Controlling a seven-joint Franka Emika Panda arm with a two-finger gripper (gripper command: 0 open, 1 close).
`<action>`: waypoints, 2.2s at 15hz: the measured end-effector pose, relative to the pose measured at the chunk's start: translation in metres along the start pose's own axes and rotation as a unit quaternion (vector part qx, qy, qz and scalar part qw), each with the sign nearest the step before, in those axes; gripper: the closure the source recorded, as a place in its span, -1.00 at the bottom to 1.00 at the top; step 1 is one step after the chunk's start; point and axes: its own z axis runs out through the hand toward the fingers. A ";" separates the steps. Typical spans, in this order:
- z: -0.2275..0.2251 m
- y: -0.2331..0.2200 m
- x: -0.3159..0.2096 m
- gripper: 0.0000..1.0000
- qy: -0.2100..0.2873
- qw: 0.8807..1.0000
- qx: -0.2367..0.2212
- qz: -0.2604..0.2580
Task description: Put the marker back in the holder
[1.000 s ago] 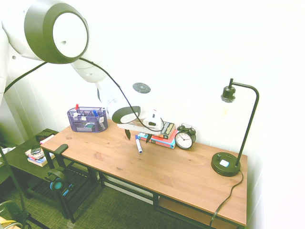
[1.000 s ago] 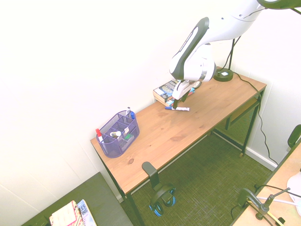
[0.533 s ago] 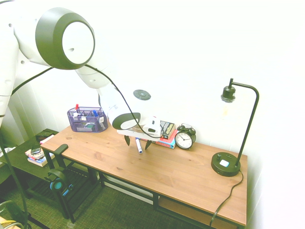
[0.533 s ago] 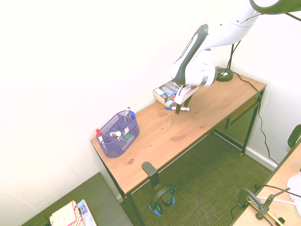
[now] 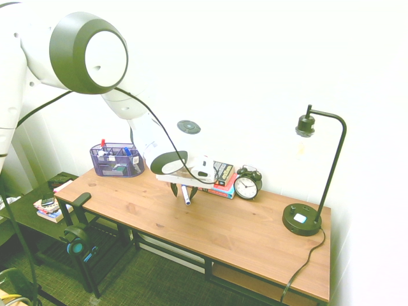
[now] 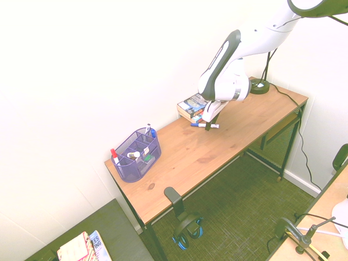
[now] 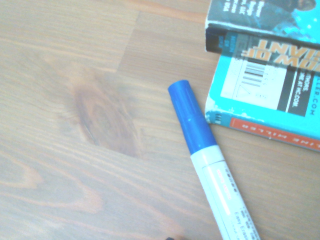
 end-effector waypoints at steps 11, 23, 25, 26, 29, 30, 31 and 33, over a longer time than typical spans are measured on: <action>-0.006 -0.005 -0.021 1.00 -0.025 0.999 -0.036 -0.021; -0.201 -0.256 -0.101 1.00 -0.133 0.980 -0.038 0.140; -0.231 -0.286 -0.122 1.00 -0.140 0.976 -0.068 0.151; -0.234 -0.293 -0.130 1.00 -0.149 0.973 -0.085 0.156; -0.220 -0.311 -0.163 1.00 -0.170 0.968 -0.118 0.139; -0.214 -0.320 -0.178 1.00 -0.172 0.969 -0.126 0.127; -0.206 -0.331 -0.196 1.00 -0.175 0.968 -0.136 0.119; -0.184 -0.347 -0.231 1.00 -0.179 0.964 -0.162 0.115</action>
